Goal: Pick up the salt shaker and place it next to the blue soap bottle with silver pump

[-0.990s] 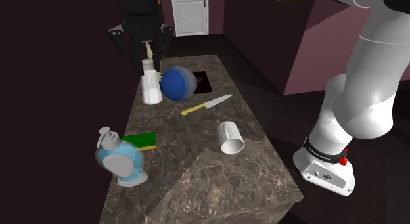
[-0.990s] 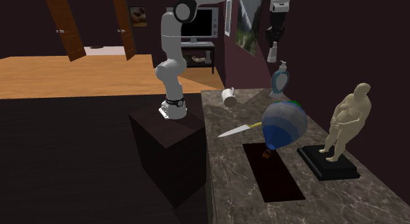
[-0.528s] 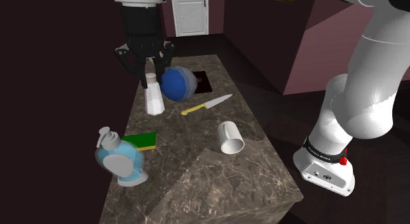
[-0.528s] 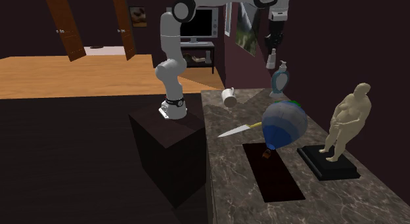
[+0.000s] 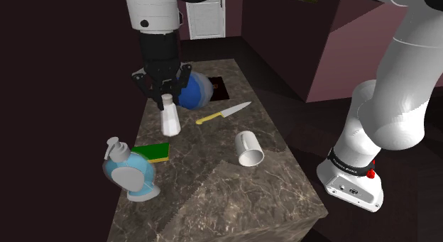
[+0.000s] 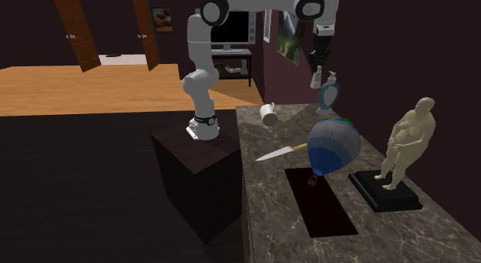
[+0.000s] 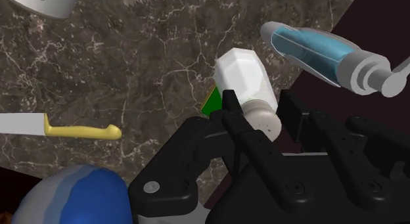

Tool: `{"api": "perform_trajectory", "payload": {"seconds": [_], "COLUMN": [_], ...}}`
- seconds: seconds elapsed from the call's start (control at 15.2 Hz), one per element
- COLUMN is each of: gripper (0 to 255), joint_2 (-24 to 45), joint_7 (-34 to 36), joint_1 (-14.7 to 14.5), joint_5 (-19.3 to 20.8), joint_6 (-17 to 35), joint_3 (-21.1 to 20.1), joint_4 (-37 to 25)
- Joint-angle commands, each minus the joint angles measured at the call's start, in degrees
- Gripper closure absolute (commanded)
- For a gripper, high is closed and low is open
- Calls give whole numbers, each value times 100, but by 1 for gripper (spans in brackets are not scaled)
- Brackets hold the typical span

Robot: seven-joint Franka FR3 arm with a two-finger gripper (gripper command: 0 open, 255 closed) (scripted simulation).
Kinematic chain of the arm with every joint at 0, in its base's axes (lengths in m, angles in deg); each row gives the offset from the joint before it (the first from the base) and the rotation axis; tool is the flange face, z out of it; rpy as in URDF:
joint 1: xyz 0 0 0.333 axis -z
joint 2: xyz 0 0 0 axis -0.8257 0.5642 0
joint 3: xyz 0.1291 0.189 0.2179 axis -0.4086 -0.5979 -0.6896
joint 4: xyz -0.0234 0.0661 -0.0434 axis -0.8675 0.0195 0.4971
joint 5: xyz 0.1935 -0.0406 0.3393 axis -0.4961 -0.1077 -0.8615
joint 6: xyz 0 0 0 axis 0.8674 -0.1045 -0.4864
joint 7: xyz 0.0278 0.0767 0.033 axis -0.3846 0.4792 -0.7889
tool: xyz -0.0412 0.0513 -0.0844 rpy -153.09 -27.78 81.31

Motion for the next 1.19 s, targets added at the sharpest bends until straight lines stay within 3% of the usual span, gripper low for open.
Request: {"api": "perform_trajectory", "payload": {"seconds": [0.0,1.12], "gripper": [255,255], "joint_2": [-1,177], "joint_7": [-12,-58], "joint_1": [0,-17], "joint_5": [-4,31], "joint_6": [163,1439], "joint_3": [0,-7], "joint_4": [161,1269]}}
